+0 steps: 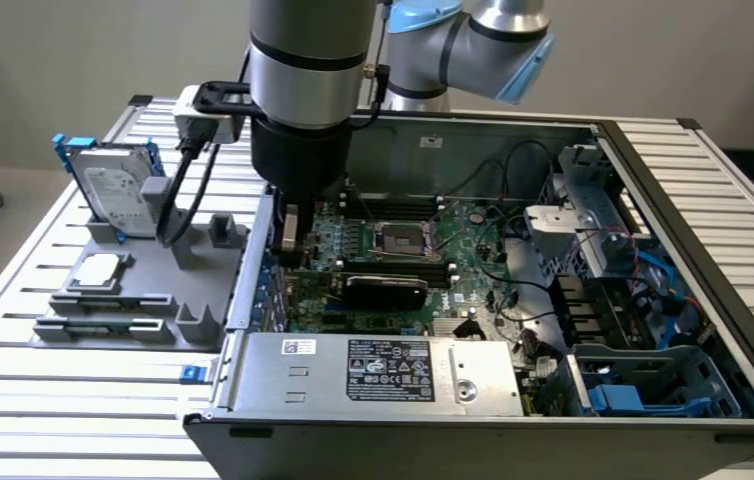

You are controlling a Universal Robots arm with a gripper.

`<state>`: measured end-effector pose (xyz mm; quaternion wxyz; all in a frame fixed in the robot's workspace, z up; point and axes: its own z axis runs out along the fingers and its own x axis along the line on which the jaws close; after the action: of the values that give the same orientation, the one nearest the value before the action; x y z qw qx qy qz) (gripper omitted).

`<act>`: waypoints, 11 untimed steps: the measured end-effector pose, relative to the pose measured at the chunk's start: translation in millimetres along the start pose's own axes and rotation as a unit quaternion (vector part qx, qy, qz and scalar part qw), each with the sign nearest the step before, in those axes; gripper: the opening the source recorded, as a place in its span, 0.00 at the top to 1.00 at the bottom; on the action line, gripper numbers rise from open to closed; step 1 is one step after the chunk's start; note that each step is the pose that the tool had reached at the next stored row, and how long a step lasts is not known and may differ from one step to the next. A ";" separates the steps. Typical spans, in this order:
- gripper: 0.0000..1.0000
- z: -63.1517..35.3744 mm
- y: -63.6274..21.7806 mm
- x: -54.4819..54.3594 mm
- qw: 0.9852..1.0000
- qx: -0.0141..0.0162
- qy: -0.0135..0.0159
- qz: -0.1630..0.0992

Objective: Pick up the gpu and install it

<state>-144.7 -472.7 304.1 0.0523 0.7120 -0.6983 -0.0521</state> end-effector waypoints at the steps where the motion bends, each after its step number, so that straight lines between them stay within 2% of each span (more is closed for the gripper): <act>1: 0.89 0.0 -0.3 -0.2 1.000 0.000 0.000 0.000; 11: 0.89 -0.2 -1.5 -5.7 1.000 0.000 0.000 0.000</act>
<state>-143.3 -467.0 304.1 0.0525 0.7119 -0.6983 -0.0524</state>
